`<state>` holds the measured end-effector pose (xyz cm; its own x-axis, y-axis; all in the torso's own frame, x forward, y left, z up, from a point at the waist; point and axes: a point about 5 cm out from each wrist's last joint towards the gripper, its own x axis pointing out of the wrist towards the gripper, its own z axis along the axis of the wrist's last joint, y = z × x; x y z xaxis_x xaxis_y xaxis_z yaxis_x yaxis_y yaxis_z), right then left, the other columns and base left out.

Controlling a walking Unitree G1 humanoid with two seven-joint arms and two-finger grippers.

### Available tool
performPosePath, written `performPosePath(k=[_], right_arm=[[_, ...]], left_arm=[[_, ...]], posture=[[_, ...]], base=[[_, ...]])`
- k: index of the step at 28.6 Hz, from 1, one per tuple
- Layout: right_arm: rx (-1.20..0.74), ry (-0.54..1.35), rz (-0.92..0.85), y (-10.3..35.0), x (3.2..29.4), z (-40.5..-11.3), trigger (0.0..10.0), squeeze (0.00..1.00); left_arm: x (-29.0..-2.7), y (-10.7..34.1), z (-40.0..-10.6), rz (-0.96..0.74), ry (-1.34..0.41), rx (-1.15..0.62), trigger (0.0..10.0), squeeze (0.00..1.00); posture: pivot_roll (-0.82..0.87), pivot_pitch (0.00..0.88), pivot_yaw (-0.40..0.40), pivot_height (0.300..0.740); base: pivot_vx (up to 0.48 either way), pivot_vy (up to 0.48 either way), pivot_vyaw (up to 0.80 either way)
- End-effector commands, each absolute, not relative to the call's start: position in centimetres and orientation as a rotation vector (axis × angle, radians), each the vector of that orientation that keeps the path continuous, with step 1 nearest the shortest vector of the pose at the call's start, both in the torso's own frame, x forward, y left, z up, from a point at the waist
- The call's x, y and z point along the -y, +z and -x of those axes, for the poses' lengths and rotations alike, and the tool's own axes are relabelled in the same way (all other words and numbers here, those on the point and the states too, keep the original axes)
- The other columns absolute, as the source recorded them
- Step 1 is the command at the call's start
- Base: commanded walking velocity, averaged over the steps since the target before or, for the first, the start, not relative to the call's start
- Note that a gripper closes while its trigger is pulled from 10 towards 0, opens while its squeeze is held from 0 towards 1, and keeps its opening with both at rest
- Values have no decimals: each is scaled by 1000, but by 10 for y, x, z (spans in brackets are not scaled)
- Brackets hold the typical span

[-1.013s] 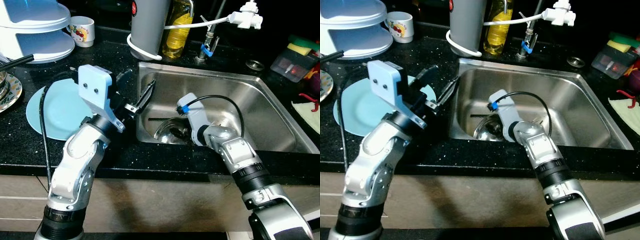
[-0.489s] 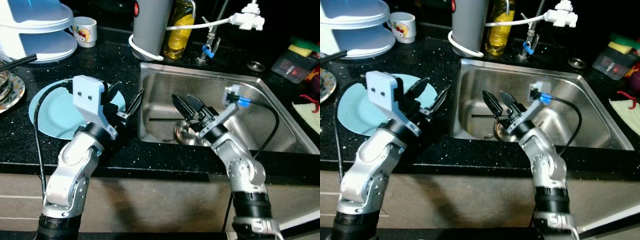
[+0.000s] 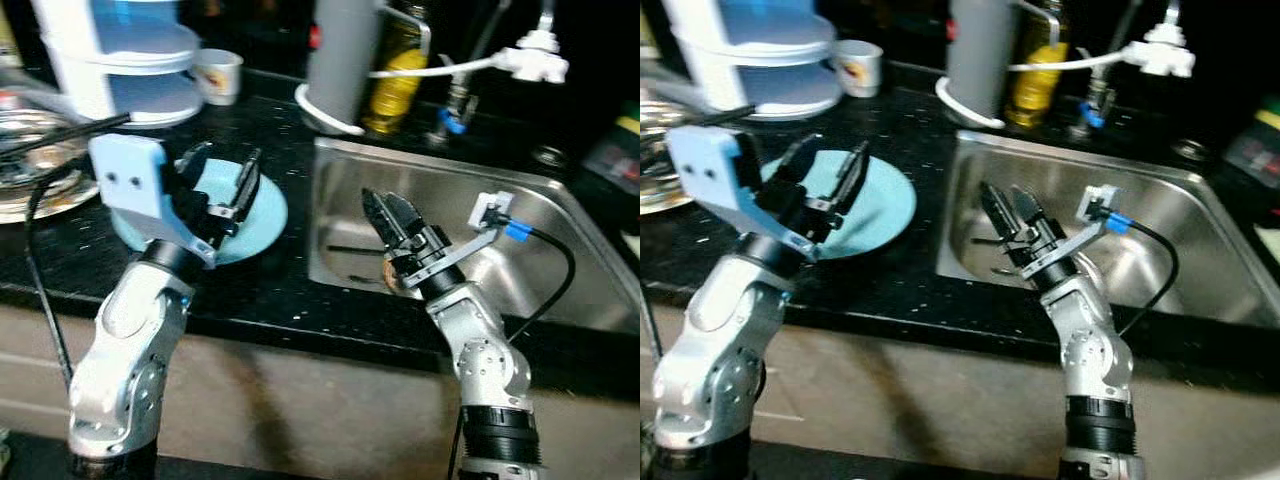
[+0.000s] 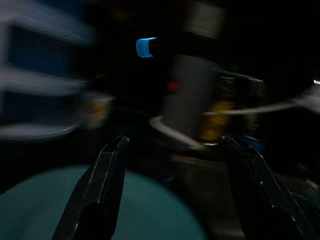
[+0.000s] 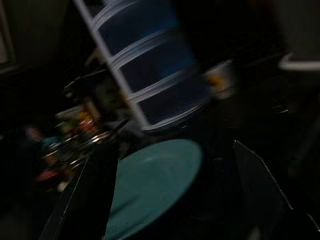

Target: Kitchen organization

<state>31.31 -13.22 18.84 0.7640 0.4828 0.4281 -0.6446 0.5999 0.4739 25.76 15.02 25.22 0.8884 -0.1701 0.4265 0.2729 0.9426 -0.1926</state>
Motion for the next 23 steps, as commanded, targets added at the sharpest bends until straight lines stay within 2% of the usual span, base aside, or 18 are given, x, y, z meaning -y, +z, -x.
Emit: performPosePath(k=[1, 6, 13, 23], right_arm=[[284, 664, -657, 189, 136, -311, 10000, 0], [298, 688, -644, 190, 135, -309, 10000, 0], [297, 707, -621, 191, 134, -309, 10000, 0], [263, 701, -568, 190, 134, -312, 10000, 0]], left_arm=[[-152, 248, -255, 330, -208, 384, 10000, 0], [-161, 237, -249, 491, -137, 326, 10000, 0], [-178, 219, -245, 882, 11, 274, 10000, 0], [-197, 211, -247, 1022, 184, 208, 10000, 0]], posture=[[205, 28, -181, 740], [217, 29, -181, 740], [220, 28, -181, 740], [218, 30, -181, 740]], base=[[0, 0, 0], [0, 0, 0], [0, 0, 0], [0, 0, 0]])
